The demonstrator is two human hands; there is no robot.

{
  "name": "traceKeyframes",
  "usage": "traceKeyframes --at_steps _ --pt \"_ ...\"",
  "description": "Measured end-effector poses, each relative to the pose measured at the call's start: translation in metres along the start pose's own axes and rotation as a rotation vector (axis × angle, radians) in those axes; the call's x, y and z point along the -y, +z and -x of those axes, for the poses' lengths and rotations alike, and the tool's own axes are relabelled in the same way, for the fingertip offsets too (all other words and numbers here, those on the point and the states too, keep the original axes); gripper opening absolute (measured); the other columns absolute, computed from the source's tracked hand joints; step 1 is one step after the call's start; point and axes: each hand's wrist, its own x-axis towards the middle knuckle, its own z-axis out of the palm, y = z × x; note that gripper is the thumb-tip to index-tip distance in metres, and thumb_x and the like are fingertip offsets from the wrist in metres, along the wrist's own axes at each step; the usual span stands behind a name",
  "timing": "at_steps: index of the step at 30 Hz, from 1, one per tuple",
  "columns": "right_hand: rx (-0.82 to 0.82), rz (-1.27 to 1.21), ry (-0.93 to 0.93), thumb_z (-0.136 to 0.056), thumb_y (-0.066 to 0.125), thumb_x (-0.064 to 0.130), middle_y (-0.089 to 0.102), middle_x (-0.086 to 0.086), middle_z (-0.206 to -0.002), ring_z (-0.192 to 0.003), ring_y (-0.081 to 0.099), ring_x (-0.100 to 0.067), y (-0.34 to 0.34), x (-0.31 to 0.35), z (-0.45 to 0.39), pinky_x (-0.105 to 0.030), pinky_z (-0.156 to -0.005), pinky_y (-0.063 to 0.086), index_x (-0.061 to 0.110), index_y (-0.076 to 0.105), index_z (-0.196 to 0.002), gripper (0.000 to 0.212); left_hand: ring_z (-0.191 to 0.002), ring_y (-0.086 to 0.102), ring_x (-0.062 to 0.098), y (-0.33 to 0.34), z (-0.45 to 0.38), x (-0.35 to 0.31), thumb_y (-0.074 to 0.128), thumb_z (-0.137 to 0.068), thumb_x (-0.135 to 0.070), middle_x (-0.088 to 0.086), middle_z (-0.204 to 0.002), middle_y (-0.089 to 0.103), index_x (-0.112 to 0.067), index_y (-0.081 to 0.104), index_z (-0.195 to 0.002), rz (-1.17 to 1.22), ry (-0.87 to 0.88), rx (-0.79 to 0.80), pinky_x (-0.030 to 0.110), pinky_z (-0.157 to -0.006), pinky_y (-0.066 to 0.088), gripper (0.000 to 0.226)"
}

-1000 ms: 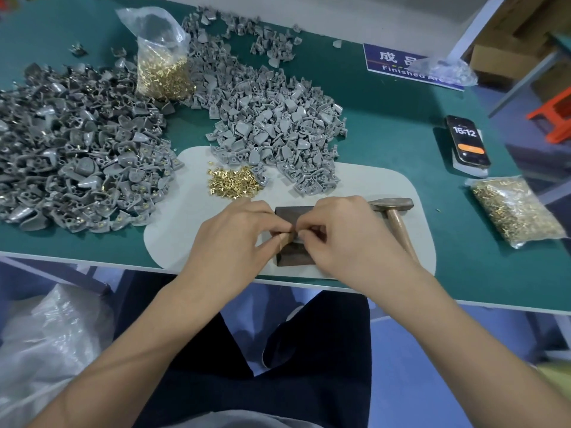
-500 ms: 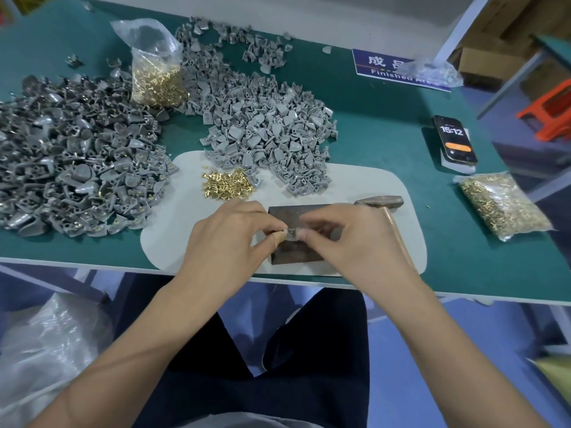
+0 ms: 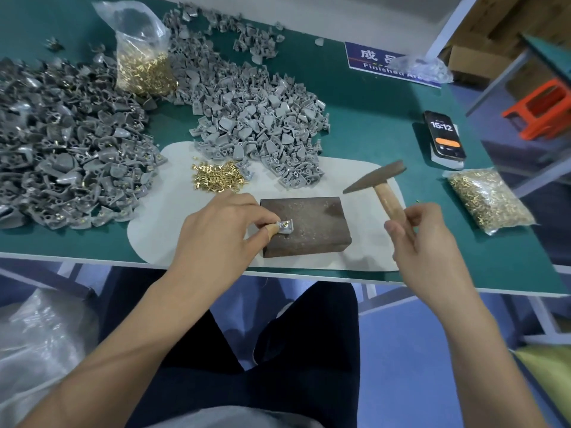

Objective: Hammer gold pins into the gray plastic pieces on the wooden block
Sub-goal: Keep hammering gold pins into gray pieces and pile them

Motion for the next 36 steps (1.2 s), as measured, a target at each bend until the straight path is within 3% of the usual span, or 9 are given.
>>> traceKeyframes --at_steps 4,8,11,15,19,22,30,32,36 --pt "-0.01 -0.089 -0.258 -0.103 0.043 0.047 0.062 0.017 -0.091 -0.075 0.058 -0.012 -0.004 0.031 0.022 -0.04 -0.066 0.045 0.042 0.046 -0.111 0.01 -0.093 0.054 0.009 0.001 0.0 0.0 0.07 -0.09 -0.042 -0.019 -0.085 0.062 -0.043 0.075 -0.091 0.012 -0.002 -0.008 0.035 -0.066 0.049 0.005" --pt "0.284 -0.407 -0.22 -0.098 0.056 0.042 0.052 0.009 -0.069 -0.056 0.04 -0.013 0.005 0.043 0.026 -0.031 -0.057 0.035 0.041 0.052 -0.116 0.018 -0.094 0.053 0.009 0.0 -0.001 0.001 0.07 -0.09 -0.041 -0.019 -0.086 0.062 -0.043 0.075 -0.093 0.009 0.005 -0.004 0.035 -0.066 0.048 0.006" --pt "0.398 -0.396 -0.264 -0.102 0.055 0.032 0.05 0.007 -0.071 -0.059 0.04 -0.014 0.008 0.044 0.028 -0.028 -0.058 0.037 0.032 0.06 -0.115 0.014 -0.094 0.054 0.011 0.001 0.0 0.002 0.073 -0.088 -0.036 -0.019 -0.086 0.062 -0.043 0.075 -0.093 0.001 0.009 -0.011 0.036 -0.065 0.05 0.008" --pt "0.311 -0.196 -0.296 -0.107 0.044 0.044 0.053 0.014 -0.072 -0.064 0.046 -0.009 0.018 0.046 0.033 -0.019 -0.058 0.034 0.039 0.056 -0.097 0.016 -0.092 0.055 0.012 0.002 0.0 0.002 0.073 -0.089 -0.038 -0.018 -0.084 0.062 -0.042 0.076 -0.093 0.003 0.024 -0.032 0.036 -0.064 0.051 0.006" --pt "0.182 -0.063 -0.289 -0.106 0.041 0.049 0.06 0.024 -0.077 -0.07 0.056 -0.01 0.015 0.048 0.035 -0.018 -0.057 0.042 0.049 0.056 -0.127 0.026 -0.093 0.055 0.013 0.002 -0.001 0.003 0.071 -0.09 -0.042 -0.019 -0.084 0.062 -0.041 0.076 -0.094 -0.009 0.047 -0.037 0.035 -0.063 0.05 0.008" --pt "0.069 -0.047 -0.305 -0.104 0.04 0.052 0.06 0.015 -0.077 -0.067 0.054 -0.014 0.013 0.051 0.035 -0.031 -0.058 0.047 0.051 0.054 -0.133 0.032 -0.091 0.056 0.014 0.002 -0.002 0.003 0.072 -0.089 -0.041 -0.019 -0.083 0.062 -0.04 0.077 -0.094 -0.023 0.06 -0.044 0.034 -0.061 0.049 0.008" --pt "0.075 -0.038 -0.312 -0.102 0.04 0.055 0.069 0.021 -0.091 -0.076 0.062 -0.011 0.017 0.055 0.038 -0.034 -0.069 0.055 0.061 0.051 -0.131 0.032 -0.086 0.054 0.015 0.002 -0.003 0.004 0.073 -0.088 -0.044 -0.016 -0.079 0.062 -0.041 0.077 -0.091 -0.061 0.09 -0.045 0.033 -0.054 0.047 0.006" --pt "0.027 -0.047 -0.326 -0.104 0.041 0.052 0.065 0.023 -0.083 -0.068 0.058 -0.007 0.018 0.056 0.039 -0.023 -0.065 0.05 0.055 0.053 -0.133 0.031 -0.084 0.053 0.015 0.003 -0.003 0.005 0.074 -0.087 -0.043 -0.016 -0.079 0.062 -0.041 0.077 -0.091 -0.062 0.096 -0.046 0.034 -0.053 0.047 0.005" --pt "0.079 0.133 -0.33 -0.103 0.037 0.057 0.061 0.024 -0.074 -0.064 0.051 -0.01 0.02 0.057 0.042 -0.034 -0.06 0.05 0.059 0.044 -0.135 0.033 -0.084 0.052 0.014 0.002 -0.004 0.005 0.074 -0.087 -0.042 -0.017 -0.078 0.062 -0.041 0.076 -0.09 -0.065 0.104 -0.045 0.031 -0.052 0.044 0.004"
